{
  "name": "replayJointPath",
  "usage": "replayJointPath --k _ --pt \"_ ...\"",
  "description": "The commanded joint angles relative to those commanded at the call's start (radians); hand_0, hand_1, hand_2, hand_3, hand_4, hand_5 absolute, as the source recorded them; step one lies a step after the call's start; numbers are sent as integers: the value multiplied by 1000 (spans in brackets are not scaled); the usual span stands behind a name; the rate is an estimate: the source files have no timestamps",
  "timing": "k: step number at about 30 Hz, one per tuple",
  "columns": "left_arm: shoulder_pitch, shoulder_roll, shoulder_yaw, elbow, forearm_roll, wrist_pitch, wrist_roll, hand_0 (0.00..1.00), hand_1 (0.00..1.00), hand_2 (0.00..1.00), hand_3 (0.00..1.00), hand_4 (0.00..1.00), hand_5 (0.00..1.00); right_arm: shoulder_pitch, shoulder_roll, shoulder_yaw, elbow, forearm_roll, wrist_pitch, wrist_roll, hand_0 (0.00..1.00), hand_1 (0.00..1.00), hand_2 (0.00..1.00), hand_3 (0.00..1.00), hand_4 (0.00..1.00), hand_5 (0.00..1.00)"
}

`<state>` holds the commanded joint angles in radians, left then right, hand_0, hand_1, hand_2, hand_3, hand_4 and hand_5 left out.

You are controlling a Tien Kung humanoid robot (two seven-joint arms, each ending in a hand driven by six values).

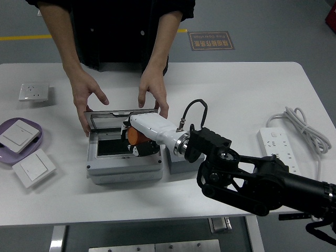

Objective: Pick up the cylinder from the cube,place it in the box,flap close box

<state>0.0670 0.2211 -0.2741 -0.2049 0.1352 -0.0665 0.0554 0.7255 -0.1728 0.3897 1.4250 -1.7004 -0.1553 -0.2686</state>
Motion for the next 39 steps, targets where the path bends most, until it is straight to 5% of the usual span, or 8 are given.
replayJointPath --k 4,5,10,11,16,22,23,39 --pt "1 0 0 0 0 0 0 669 682 668 689 693 285 -2 2 -2 -6 27 -27 23 731 639 606 608 310 2" --pt "1 0 1 0 -1 0 0 669 682 667 689 694 285 -1 3 -4 -7 34 -33 29 775 693 682 687 290 178" --pt "1 1 2 1 -2 -1 -1 669 682 667 689 694 285 0 6 -9 -11 64 -52 51 775 693 682 687 290 178" --pt "0 1 1 1 -1 -1 -1 668 682 665 688 692 280 0 6 -10 -12 70 -54 54 810 724 720 713 478 255" --pt "-2 1 1 1 -1 -1 0 668 682 665 688 692 280 5 5 -26 -18 128 -71 76 810 724 720 713 478 255" --pt "-2 2 -7 1 7 -1 -1 669 682 666 688 692 278 10 3 -43 -23 178 -94 98 819 737 743 770 599 266" --pt "-2 2 -10 0 11 -1 0 669 682 666 687 691 277 11 3 -44 -23 179 -95 99 825 742 742 811 844 380" --pt "-5 1 -49 -2 52 -4 2 669 682 663 685 682 273 -8 -9 -31 0 223 -94 111 828 736 734 810 980 382"
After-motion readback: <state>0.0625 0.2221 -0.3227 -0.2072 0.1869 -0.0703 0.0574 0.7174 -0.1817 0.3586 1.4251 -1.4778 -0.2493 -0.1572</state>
